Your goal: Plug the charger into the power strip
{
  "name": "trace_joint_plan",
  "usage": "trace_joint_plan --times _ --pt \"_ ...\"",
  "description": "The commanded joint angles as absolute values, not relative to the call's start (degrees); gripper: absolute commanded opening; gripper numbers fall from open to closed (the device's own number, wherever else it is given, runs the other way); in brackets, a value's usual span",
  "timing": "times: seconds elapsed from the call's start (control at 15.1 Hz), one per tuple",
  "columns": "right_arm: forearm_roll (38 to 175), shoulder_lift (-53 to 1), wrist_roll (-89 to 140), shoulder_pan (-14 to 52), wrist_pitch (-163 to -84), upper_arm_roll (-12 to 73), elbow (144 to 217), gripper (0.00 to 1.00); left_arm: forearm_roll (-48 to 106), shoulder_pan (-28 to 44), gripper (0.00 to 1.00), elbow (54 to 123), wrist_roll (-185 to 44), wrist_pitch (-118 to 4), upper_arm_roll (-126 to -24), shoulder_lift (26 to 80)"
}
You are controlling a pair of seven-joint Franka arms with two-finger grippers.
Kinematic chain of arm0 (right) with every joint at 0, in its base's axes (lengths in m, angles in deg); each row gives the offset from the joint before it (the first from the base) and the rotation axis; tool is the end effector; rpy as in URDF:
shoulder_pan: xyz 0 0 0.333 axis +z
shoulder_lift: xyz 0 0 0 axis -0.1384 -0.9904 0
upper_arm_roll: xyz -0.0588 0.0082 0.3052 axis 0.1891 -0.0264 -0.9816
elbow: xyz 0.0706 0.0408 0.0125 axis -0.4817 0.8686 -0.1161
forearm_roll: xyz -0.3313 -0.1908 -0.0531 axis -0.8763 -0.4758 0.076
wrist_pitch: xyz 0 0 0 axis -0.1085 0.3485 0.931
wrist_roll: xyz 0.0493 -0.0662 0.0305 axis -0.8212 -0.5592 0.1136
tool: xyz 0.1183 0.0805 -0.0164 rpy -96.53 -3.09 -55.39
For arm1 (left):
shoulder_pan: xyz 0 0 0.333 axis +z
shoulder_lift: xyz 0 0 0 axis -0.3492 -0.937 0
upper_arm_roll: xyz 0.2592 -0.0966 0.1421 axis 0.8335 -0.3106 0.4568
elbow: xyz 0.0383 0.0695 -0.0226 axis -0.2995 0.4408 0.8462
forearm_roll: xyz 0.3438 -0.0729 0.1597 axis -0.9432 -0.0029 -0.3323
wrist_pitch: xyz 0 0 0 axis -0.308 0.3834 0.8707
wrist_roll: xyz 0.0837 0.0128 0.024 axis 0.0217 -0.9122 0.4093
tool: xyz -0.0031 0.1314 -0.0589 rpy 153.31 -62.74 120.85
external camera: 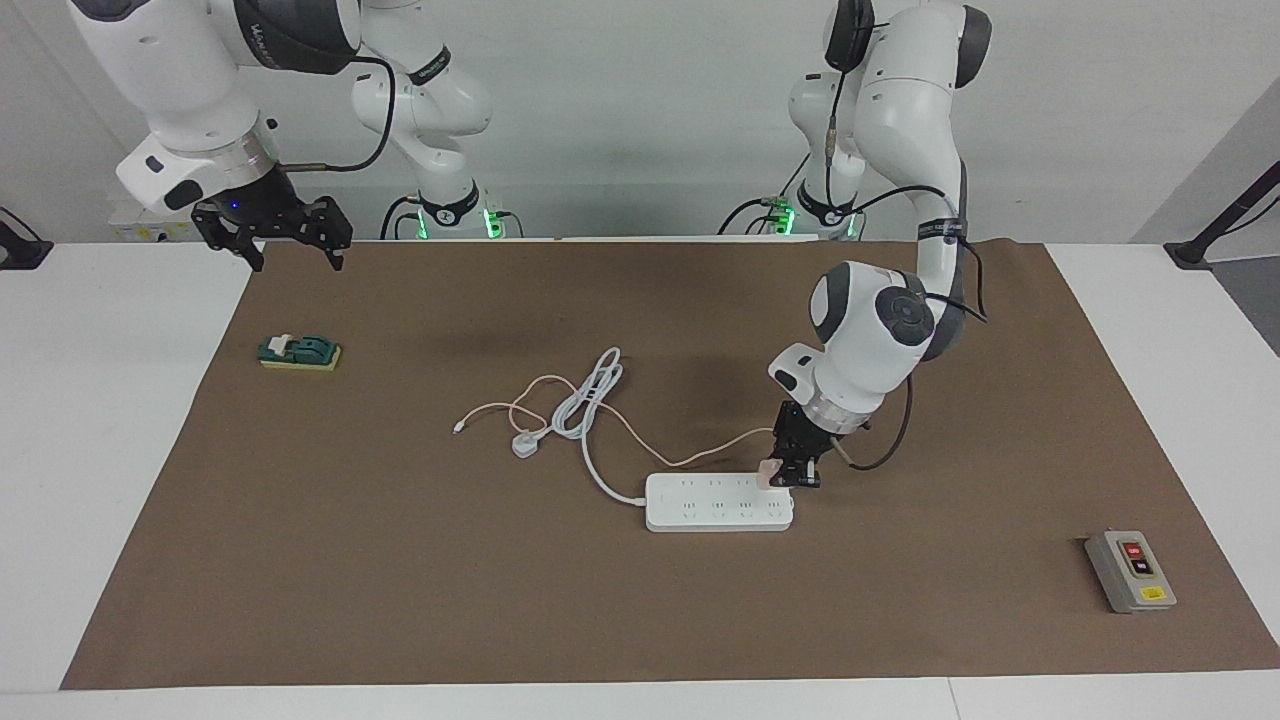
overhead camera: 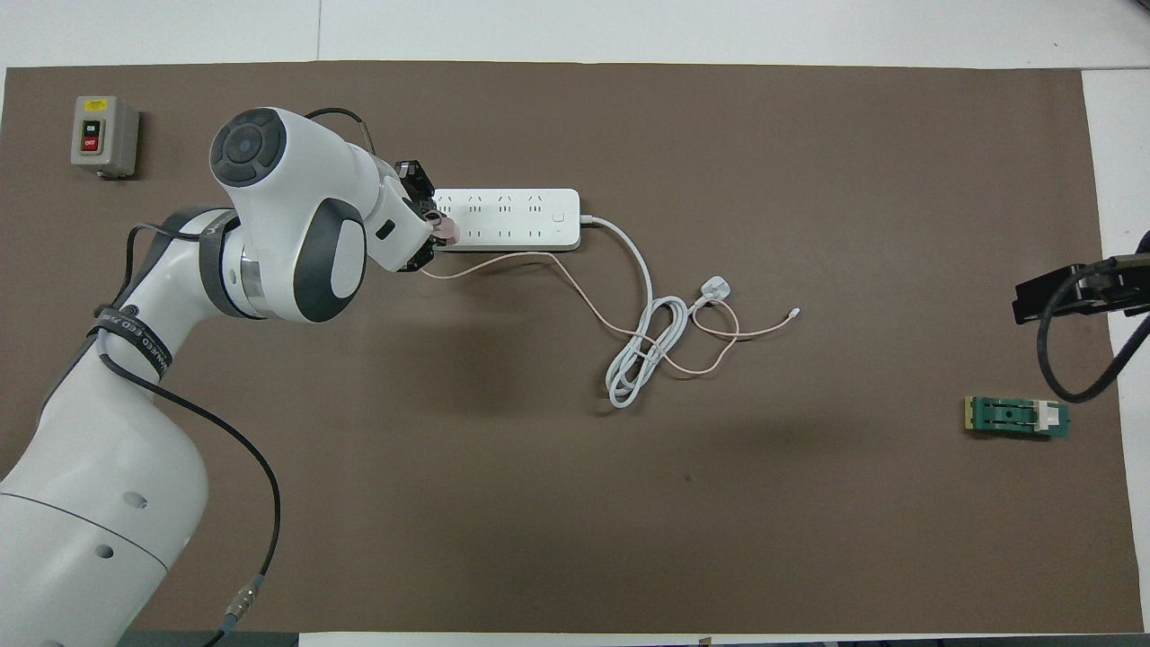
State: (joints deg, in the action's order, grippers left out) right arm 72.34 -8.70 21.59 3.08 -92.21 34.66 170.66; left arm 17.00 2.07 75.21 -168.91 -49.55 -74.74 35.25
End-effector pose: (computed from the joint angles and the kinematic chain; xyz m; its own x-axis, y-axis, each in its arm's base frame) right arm 0.5224 -0.0272 0.5681 0.9945 0.0344 -0.0988 0.0398 -0.9978 0.0533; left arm 0.6356 -0.2545 0.3034 -0.1092 -0.9678 0.2268 -0.9920 0.0917 -0.0866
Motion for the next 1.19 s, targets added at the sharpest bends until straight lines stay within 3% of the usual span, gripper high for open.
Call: trace_joint_plan --times 0.0,0.13,0.2,0.33,0.46,0.86,1.13 --pt "72.54 -7.84 21.19 2.42 -92.08 34.14 171.50 1.00 17.15 1.72 0.18 72.21 -169.85 -46.56 -75.11 31.70" --pt "72.54 -7.84 21.19 2.42 -92.17 34.14 171.50 1.00 17.32 1.89 0.22 70.36 -169.76 -44.71 -75.11 31.44" --pt "72.54 -7.84 21.19 2.42 -92.17 34.14 171.50 1.00 17.32 1.89 0.31 70.18 -169.67 -44.62 -75.11 31.27" --pt "72.54 -7.84 21.19 2.42 -92.17 34.14 171.50 1.00 18.02 1.98 0.38 69.66 -169.67 -43.57 -75.11 31.26" --pt "72.54 -7.84 21.19 2.42 -92.17 34.14 171.50 1.00 18.20 2.07 1.00 68.16 -169.49 -42.51 -75.11 31.18" --pt "72.54 -7.84 21.19 2.42 -92.08 34.14 171.50 1.00 19.34 2.33 1.00 66.15 -169.06 -40.58 -74.93 31.26" --pt "72.54 -7.84 21.19 2.42 -92.08 34.14 171.50 1.00 19.52 2.07 1.00 66.49 -163.98 -38.82 -74.93 35.03"
